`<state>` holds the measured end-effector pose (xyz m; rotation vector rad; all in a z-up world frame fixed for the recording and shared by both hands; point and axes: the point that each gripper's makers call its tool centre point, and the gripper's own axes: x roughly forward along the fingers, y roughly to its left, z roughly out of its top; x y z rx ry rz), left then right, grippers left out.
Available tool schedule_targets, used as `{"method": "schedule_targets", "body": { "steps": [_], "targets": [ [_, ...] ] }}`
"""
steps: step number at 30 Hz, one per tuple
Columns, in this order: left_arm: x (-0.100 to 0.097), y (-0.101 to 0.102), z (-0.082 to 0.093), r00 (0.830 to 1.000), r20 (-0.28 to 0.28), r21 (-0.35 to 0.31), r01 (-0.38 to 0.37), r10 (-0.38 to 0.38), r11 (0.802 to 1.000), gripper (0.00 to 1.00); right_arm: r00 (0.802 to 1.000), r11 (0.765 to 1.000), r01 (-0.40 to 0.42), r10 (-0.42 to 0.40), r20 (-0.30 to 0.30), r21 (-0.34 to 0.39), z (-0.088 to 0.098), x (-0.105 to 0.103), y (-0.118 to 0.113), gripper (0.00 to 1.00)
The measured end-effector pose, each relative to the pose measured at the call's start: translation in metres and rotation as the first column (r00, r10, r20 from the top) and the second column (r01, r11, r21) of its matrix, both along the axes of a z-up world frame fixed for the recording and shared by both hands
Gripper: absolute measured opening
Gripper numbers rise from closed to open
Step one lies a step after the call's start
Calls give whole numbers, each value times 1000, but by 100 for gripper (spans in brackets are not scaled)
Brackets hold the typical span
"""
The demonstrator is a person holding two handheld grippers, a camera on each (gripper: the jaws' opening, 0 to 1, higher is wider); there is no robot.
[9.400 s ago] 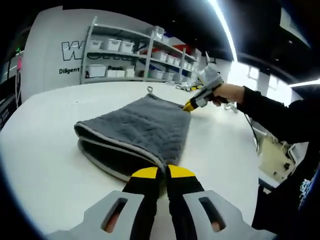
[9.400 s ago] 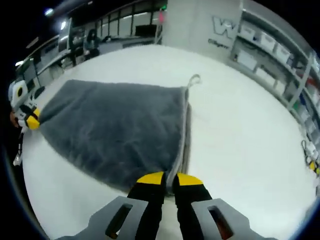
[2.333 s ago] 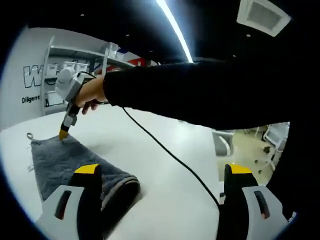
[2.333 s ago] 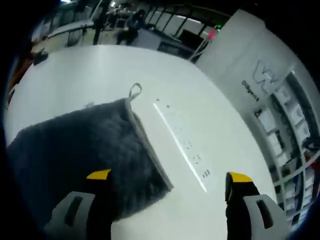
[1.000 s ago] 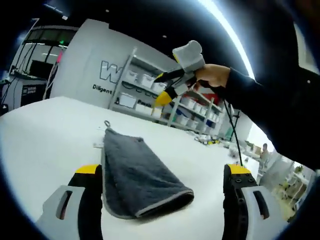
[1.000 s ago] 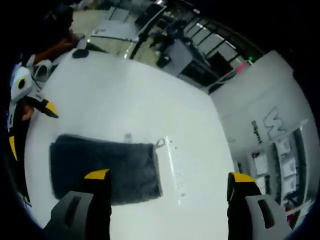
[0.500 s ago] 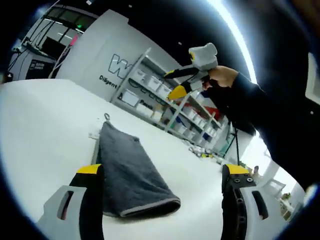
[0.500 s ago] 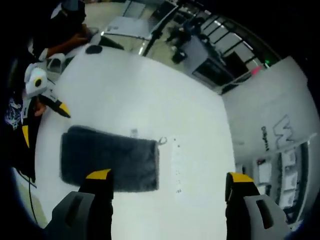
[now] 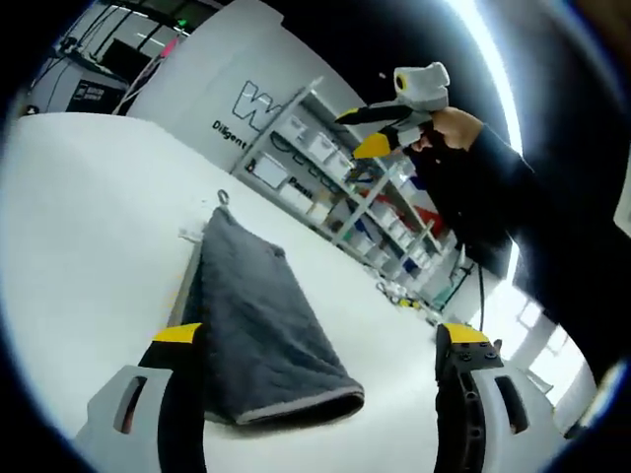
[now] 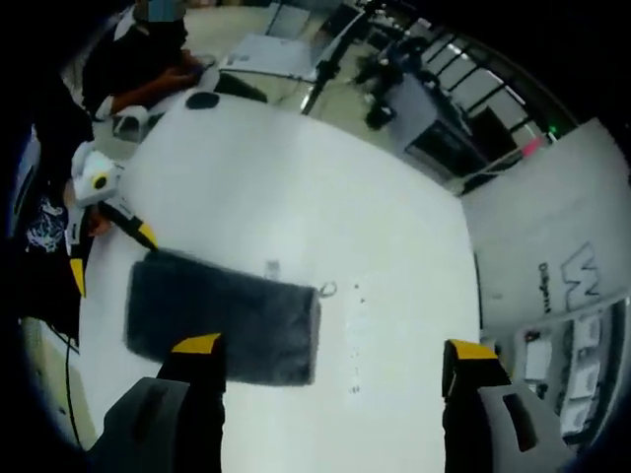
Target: Open the folded towel by lifting each exposed corner and separating the folded layers until the towel lies flat within the target outline without major curled edges
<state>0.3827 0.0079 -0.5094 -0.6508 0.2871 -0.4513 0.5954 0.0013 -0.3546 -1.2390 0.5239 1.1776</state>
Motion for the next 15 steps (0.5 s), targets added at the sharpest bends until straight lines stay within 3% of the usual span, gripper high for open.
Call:
{"method": "schedule_targets", "body": {
  "steps": [9, 15],
  "targets": [
    [5, 11, 17, 999, 15, -19, -35, 35, 999, 97, 1000, 1000, -9, 9, -15, -23, 25, 16, 3, 87],
    [7, 12, 28, 999, 25, -64, -44, 45, 997, 97, 999, 999, -29, 27, -41, -44, 21, 14, 5, 85]
  ]
}}
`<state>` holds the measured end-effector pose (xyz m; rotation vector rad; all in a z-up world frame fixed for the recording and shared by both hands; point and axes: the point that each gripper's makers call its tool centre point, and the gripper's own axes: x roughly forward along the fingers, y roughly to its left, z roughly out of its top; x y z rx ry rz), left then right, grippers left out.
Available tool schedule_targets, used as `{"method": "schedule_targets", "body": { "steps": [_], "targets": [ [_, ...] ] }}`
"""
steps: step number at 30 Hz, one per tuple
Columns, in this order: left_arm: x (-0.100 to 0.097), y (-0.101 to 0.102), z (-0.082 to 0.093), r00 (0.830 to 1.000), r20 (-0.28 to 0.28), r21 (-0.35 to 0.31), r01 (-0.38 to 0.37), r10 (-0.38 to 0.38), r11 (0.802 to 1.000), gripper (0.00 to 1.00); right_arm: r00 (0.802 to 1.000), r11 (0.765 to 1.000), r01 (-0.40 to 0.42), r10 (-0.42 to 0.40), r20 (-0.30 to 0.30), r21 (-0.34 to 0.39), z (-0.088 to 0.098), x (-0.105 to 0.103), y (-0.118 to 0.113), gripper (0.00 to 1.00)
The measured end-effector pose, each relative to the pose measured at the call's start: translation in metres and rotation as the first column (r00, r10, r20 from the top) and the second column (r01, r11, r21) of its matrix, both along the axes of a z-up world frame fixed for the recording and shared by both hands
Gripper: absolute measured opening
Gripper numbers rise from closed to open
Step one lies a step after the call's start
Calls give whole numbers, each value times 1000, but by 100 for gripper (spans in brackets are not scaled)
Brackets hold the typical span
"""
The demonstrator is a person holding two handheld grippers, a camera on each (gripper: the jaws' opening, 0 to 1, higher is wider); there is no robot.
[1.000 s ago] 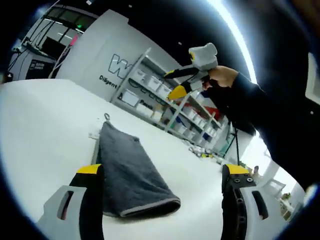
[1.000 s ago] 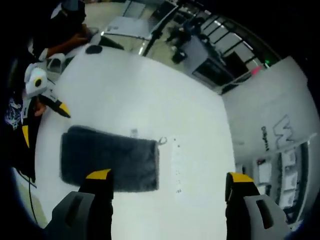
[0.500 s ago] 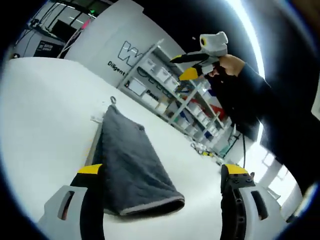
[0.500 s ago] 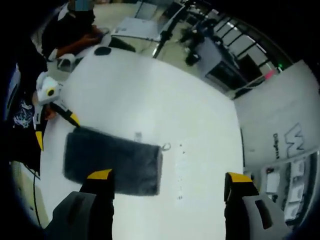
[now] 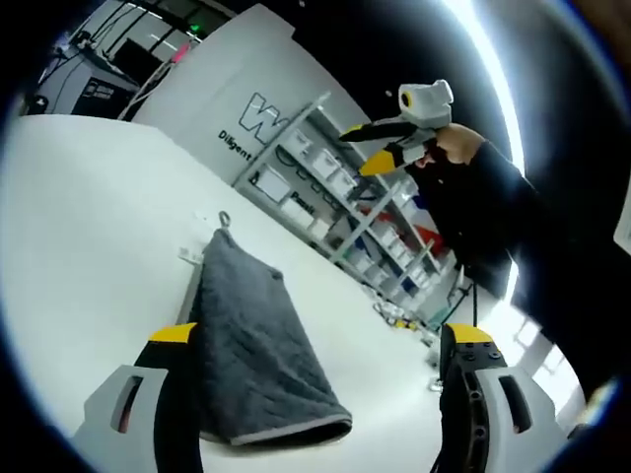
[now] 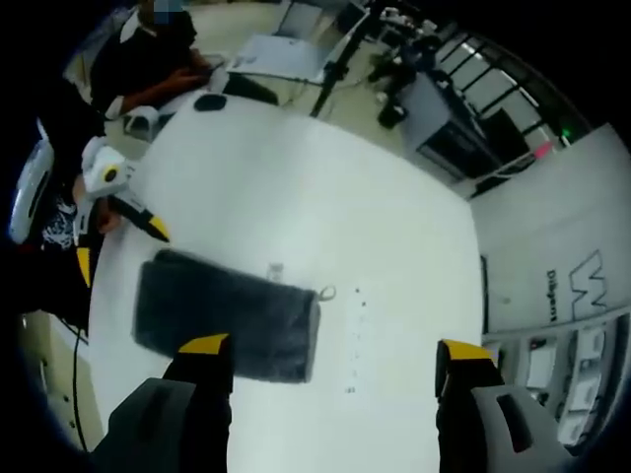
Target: Open the folded towel by lifting each exposed corner and separating the folded layers until the towel lies flat within the target outline without major curled edges
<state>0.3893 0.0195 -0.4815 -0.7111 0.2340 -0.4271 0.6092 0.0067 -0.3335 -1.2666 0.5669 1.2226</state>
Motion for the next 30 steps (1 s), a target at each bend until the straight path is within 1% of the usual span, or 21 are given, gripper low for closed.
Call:
{"method": "schedule_targets", "body": {
  "steps": [3, 6, 8, 12, 17, 20, 23, 27, 30],
  "targets": [
    [-1, -2, -8, 1000, -20, -2, 14, -14, 1000, 96, 1000, 1000, -11, 11, -5, -4, -4, 2, 1, 84],
    [-5, -5, -18, 999, -46, -8, 29, -29, 1000, 96, 1000, 1000, -16, 16, -5, -12, -14, 4, 1, 81],
    [-7, -7, -22, 998, -60, -15, 33, -34, 999, 96, 1000, 1000, -16, 16, -10, -19, -18, 6, 1, 81],
    [-8, -10, -25, 997, -73, -22, 38, -40, 999, 95, 1000, 999, -17, 16, -18, -28, -25, 8, 1, 81],
    [-9, -11, -33, 995, -92, -36, 32, -35, 999, 95, 999, 1000, -25, 25, -32, -16, -32, 7, 6, 78],
    [-9, -14, -36, 994, -103, -53, 27, -33, 998, 95, 999, 999, -27, 26, -40, -36, -40, 7, 6, 78],
    [-11, -15, -38, 993, -107, -56, 34, -39, 998, 95, 999, 998, -34, 32, -41, -52, -48, 7, 8, 77],
    [-12, -13, -42, 991, -122, -52, 41, -48, 998, 95, 998, 998, -35, 33, -49, -50, -52, 7, 11, 77],
    [-11, -12, -42, 991, -123, -57, 37, -43, 998, 94, 998, 998, -36, 33, -50, -51, -54, 8, 12, 76]
  ]
}}
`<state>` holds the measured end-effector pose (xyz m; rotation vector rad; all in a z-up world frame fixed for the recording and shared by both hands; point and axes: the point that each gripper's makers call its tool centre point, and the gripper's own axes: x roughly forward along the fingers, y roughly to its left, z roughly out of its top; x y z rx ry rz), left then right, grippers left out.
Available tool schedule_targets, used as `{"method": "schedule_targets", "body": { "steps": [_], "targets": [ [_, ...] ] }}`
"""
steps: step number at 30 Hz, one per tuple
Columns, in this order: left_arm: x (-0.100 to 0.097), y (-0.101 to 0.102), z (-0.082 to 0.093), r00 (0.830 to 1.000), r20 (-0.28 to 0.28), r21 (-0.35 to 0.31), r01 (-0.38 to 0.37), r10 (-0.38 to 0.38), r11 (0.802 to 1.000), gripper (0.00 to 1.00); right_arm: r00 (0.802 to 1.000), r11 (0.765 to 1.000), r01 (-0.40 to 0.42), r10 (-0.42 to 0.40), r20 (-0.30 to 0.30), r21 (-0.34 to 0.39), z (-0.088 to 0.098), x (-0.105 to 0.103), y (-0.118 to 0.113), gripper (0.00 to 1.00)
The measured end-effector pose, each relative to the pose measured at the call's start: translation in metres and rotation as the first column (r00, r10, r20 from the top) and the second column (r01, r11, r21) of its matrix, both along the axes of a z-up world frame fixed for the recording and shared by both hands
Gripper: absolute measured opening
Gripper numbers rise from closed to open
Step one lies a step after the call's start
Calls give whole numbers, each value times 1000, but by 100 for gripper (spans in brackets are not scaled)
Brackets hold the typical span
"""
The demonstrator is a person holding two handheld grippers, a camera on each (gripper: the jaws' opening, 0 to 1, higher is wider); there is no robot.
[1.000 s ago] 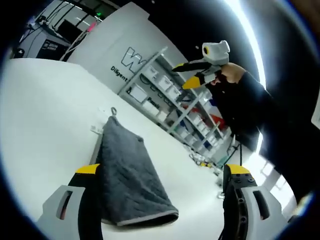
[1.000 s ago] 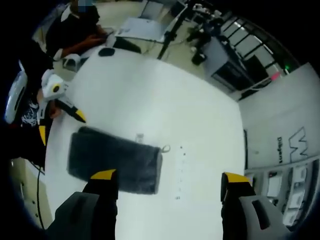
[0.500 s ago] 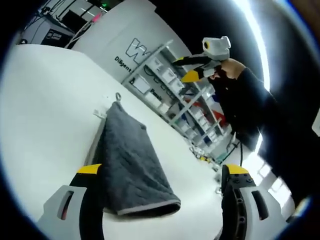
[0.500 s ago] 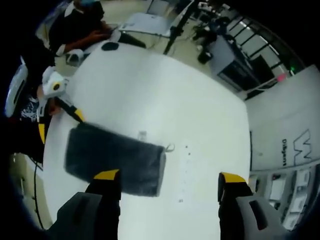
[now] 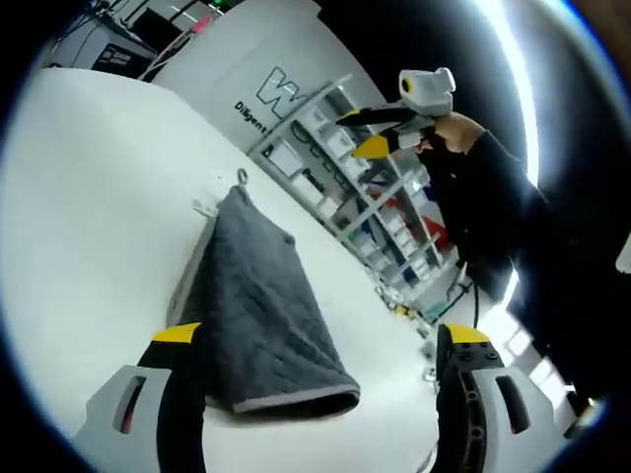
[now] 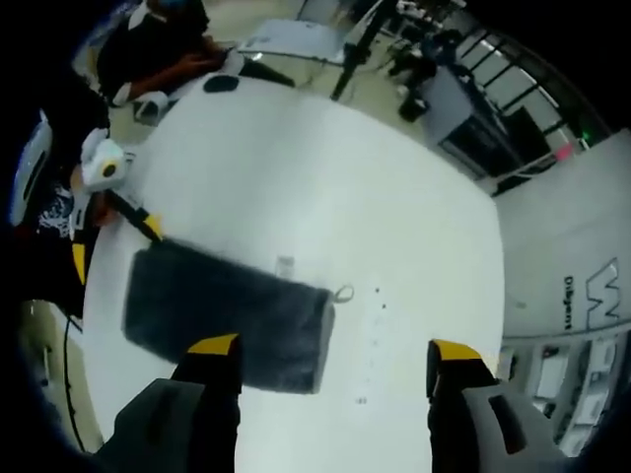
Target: Open the folded towel by lifting each exposed corner and separating the folded layers until the towel lies flat within the target outline without major curled edges
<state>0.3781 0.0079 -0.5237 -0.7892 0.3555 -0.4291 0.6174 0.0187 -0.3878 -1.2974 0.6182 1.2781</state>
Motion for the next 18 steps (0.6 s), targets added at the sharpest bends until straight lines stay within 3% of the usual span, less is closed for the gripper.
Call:
{"method": "schedule_targets", "body": {
  "steps": [18],
  "targets": [
    [-7, -7, -3, 999, -17, -7, 30, -30, 1000, 92, 1000, 1000, 3, -3, -11, -5, -14, 4, 0, 75]
  ]
}}
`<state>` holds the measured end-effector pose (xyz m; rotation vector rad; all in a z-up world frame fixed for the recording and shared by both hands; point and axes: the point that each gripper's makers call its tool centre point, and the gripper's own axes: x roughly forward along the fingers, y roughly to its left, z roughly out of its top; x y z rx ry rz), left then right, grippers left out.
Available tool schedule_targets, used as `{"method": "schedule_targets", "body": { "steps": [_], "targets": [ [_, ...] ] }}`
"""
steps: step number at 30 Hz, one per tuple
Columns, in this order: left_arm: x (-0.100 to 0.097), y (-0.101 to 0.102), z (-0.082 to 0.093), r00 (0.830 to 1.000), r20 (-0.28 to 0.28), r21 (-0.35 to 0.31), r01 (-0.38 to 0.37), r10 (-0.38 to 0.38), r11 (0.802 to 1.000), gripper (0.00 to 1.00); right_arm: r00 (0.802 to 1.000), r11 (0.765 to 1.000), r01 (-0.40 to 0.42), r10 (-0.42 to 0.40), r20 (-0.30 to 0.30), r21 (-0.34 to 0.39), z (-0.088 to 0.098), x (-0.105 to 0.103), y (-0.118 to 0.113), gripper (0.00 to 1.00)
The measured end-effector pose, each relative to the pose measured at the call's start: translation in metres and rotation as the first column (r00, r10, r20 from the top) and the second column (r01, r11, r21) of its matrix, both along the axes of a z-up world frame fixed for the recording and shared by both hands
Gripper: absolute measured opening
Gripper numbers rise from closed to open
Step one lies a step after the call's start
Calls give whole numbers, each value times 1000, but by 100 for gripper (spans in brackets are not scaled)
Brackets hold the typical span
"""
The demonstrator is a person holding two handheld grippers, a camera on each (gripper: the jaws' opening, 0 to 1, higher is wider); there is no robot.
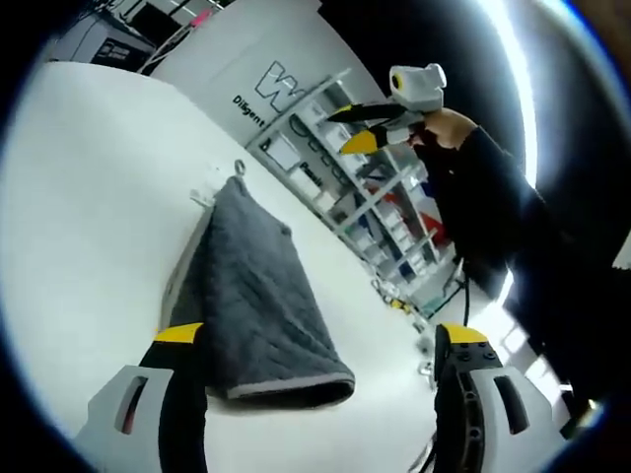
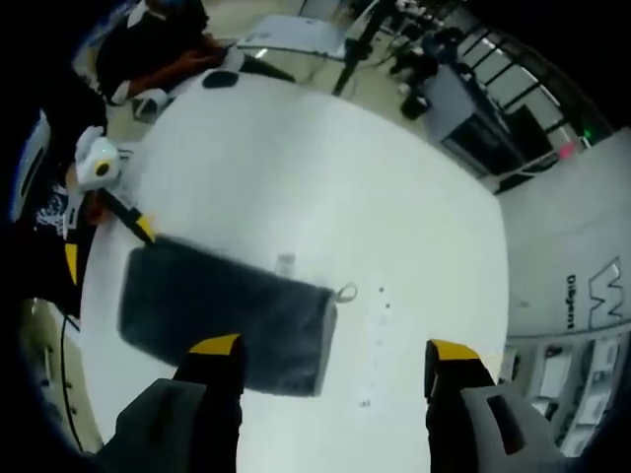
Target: Open the folded towel by lifting each exposed corner and separating the folded layers until the towel lies flat within the target outline without major curled edges
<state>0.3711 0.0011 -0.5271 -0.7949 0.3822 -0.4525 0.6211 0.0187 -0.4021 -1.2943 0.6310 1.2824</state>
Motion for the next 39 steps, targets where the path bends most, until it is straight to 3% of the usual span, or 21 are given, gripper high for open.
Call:
{"method": "schedule_targets", "body": {
  "steps": [8, 16, 23, 26, 31, 39],
  "targets": [
    [-8, 0, -5, 1000, -12, 7, 13, -13, 1000, 84, 1000, 1000, 0, 0, -12, -5, -11, 3, 1, 73],
    [-11, 8, -17, 998, -67, -19, -3, 1, 1000, 76, 1000, 1000, -5, 5, -16, -6, -16, 1, 5, 73],
    [-13, 4, -18, 998, -69, -26, 13, -14, 1000, 73, 1000, 1000, -5, 5, -23, -2, -21, -3, 6, 73],
    [-15, -1, -18, 997, -69, -62, 41, -45, 997, 64, 1000, 1000, -4, 4, -23, -8, -22, -3, 5, 73],
    [-15, 3, -24, 996, -88, -76, 19, -26, 997, 64, 1000, 1000, 4, -4, -24, -6, -24, 0, 4, 72],
    [-15, 10, -28, 997, -77, -22, 11, -12, 1000, 59, 1000, 1000, -1, 0, -30, -16, -27, -2, 4, 71]
  ]
}}
